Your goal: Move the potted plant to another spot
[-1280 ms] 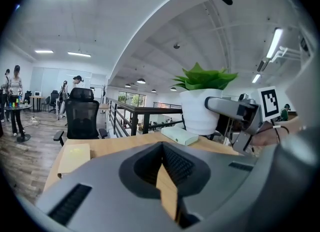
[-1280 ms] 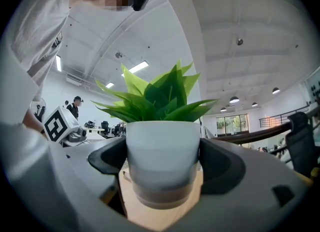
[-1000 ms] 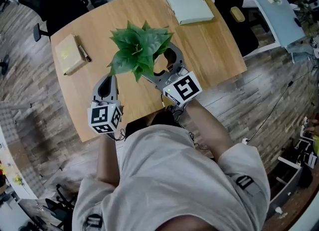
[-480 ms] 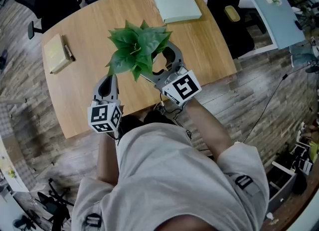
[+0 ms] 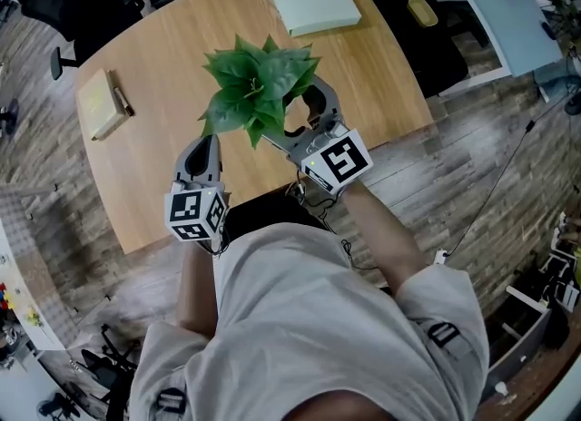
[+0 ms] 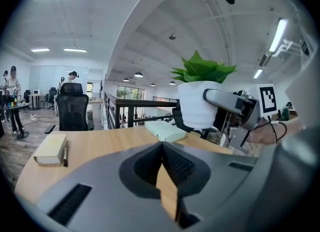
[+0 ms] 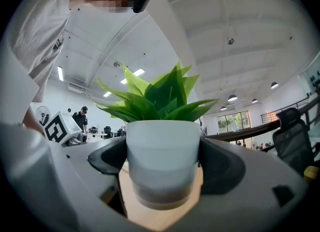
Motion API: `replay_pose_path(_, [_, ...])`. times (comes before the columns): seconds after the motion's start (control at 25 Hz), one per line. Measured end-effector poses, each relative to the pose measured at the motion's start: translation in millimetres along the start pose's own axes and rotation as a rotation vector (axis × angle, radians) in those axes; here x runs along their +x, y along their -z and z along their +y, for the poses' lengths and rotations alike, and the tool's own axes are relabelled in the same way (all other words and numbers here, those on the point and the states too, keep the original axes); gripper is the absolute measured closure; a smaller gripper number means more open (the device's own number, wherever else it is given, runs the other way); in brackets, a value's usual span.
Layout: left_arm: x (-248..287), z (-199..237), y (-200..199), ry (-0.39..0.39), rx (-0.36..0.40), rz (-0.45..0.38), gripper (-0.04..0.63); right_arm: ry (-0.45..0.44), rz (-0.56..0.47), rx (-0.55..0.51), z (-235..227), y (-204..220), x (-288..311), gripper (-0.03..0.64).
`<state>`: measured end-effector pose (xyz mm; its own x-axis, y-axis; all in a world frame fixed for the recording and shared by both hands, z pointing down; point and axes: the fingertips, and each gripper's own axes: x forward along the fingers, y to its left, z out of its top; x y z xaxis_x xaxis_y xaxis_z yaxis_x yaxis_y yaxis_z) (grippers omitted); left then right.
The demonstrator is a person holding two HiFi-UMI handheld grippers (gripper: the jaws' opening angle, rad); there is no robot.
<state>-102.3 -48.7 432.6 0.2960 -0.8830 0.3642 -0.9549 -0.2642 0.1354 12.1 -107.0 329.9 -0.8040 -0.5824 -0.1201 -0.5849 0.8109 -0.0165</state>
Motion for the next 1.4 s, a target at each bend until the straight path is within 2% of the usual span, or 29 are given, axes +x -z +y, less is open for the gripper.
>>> replay_pose_path(0.32, [19,15,-2,0.068,0.003,0.01,0.583,0.035,0.018,-0.018,1,0,14,0.163])
replay_pose_path(0.52, [37,34,-16,0.125,0.016,0.011,0.583,0.099,0.035,-0.029,-9,3,32,0.163])
replay_pose_path(0.68, [71,36,-30,0.169,0.02,0.038,0.583,0.146,0.051,-0.008,-41,3,38,0.163])
replay_pose_path(0.88, [75,41,-30,0.23,0.037,0.042,0.583,0.192,0.066,-0.029,-35,4,41,0.163])
replay_pose_path(1.12, [81,27,-33,0.261,0.039,0.053,0.583,0.204,0.073,-0.018,-42,0,37,0.163])
replay_pose_path(1.4, [89,25,-21,0.254,0.037,0.033,0.583,0.202,0.053,-0.036,-53,8,36,0.163])
